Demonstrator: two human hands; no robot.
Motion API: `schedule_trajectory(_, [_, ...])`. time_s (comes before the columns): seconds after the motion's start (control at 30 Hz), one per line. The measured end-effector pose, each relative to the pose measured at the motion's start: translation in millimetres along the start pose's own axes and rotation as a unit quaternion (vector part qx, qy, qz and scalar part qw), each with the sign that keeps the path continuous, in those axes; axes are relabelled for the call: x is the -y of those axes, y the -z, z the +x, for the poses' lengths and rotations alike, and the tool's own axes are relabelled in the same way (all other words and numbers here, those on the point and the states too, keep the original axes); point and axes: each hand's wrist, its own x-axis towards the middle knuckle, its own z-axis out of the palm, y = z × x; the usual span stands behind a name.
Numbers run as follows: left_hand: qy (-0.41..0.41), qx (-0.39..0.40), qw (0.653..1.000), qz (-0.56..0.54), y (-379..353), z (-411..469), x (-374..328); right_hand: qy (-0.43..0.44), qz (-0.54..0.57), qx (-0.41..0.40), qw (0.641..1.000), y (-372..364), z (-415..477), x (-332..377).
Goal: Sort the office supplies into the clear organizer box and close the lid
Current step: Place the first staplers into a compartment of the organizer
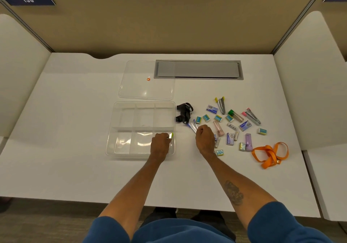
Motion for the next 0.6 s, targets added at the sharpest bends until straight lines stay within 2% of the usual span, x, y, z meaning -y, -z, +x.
schedule_trajectory(0.1, [0.036,-0.018,0.994,-0.098,0,1,4,-0.004,-0.009,-0.005,1.000,3,3,-1])
schedule_trajectory(0.17, [0.029,-0.052,0.990,-0.125,4,1,2,0.005,-0.004,0.003,1.000,3,6,0])
schedule_trajectory(0.33, [-0.090,-0.128,0.983,-0.100,12,1,-12,0.025,-0.011,0.020,0.999,2,10,5])
schedule_trajectory(0.47, [-0.164,-0.147,0.970,-0.104,10,14,-36,0.013,0.009,0.004,1.000,7,21,3])
schedule_trajectory(0.6, [-0.212,-0.121,0.965,-0.096,1,25,-65,0.001,0.011,-0.027,1.000,28,42,-4])
